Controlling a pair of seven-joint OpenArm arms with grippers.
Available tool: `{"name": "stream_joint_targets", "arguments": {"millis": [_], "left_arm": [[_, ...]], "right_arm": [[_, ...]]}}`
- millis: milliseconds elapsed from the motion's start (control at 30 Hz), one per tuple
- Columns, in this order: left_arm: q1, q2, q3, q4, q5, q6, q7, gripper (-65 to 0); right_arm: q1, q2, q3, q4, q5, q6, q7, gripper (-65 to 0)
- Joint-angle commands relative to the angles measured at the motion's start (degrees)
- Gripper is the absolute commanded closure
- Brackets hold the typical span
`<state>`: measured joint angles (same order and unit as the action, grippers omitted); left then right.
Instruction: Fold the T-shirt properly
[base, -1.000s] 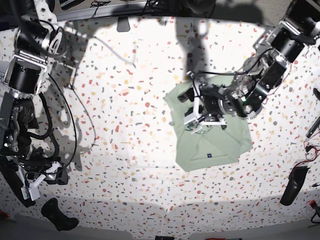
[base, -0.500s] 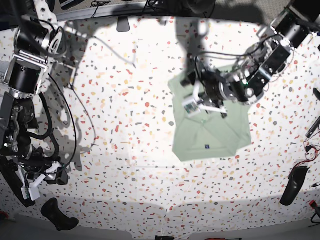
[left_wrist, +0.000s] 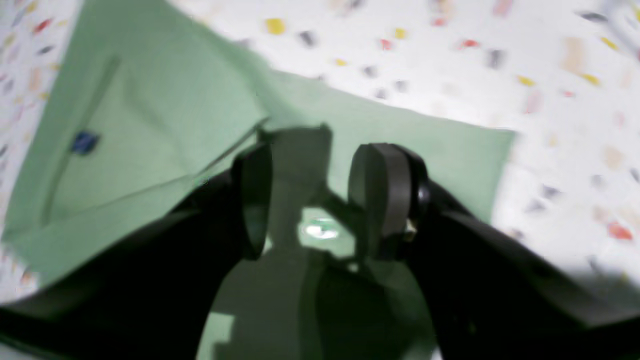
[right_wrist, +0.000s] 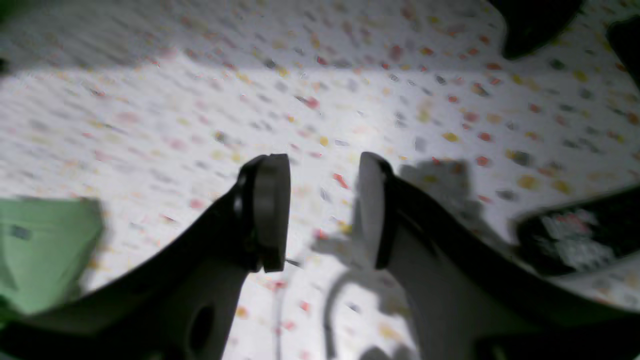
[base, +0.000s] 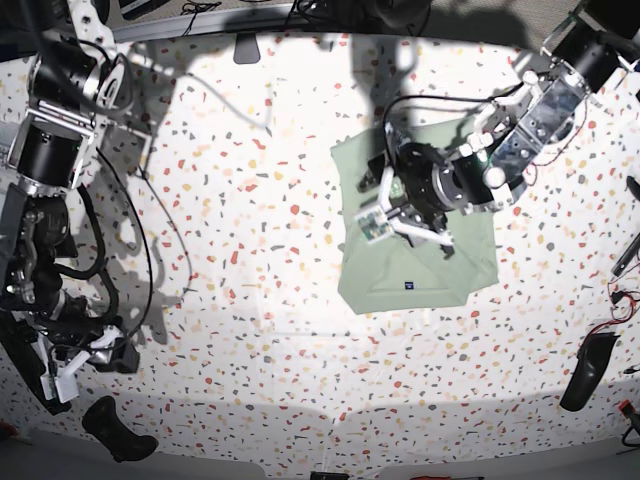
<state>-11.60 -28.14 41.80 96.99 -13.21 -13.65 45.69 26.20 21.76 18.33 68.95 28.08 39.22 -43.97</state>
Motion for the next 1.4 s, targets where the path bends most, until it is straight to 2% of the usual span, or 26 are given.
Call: {"name": "stream_joint_targets", "arguments": {"millis": [0,67,100,233,400,633,667,700,767,833,900,1067,1367], "left_arm": [[-1.09,-0.52,-0.5,1.05,1.73,3.19,-1.75,-27.5],[-1.29,-1.18,-0.52,1.05,4.28,10.84,-3.34,-27.5],[-1.49,-1.46,-0.61,1.05,5.29,13.38,-3.74,-27.5],[-2.25,-1.55,-1.88,1.25,8.7,17.38,-3.34,-27.5],[-2.21,-1.57,-10.12,3.37,7.02,18.27,-3.32,-27.5],[1.33,-1.6,-30.99,8.07,-0.46,18.14,-0.35,-27.5],[2.78,-1.6,-33.99,9.16,-2.08,17.81,-0.37,-27.5],[4.42,-1.6,-36.7,10.21,-3.93,15.93,-0.57,-27.5],[8.22,-1.57,-41.4,12.02,-7.34,10.27,-1.66,-27.5],[12.48,-1.57,-45.33,13.22,-10.01,6.27,-3.69,-27.5],[16.33,-1.55,-49.03,14.03,-11.32,4.26,-4.48,-27.5],[24.55,-1.55,-58.51,16.39,-13.05,1.95,-3.65,-27.5],[42.6,-0.76,-71.65,16.79,-24.11,-9.62,-3.41,-27.5]], "right_arm": [[1.92,0.92,0.13,0.96,2.73,0.48,1.44,-22.5],[1.92,0.92,0.13,0.96,5.27,0.48,1.44,-22.5],[1.92,0.9,0.13,0.96,5.33,0.48,1.51,-22.5],[1.92,0.92,0.13,0.96,5.14,0.5,1.49,-22.5],[1.92,0.9,0.13,0.96,5.2,0.5,0.85,-22.5],[1.64,0.96,0.15,2.21,5.16,0.78,-1.16,-22.5],[1.18,0.94,0.15,3.21,5.16,0.78,-1.49,-22.5],[0.39,0.94,0.15,4.48,5.16,0.78,-1.49,-22.5],[-1.9,0.96,0.15,7.85,5.14,0.78,-1.6,-22.5],[-5.11,0.96,0.15,12.07,5.11,0.78,-2.05,-22.5],[-8.74,0.96,0.15,16.37,5.14,0.78,-3.3,-22.5],[-19.32,0.94,1.05,27.54,5.16,0.78,-5.6,-22.5],[-41.31,0.94,9.77,41.07,6.12,0.78,-5.62,-22.5]]}}
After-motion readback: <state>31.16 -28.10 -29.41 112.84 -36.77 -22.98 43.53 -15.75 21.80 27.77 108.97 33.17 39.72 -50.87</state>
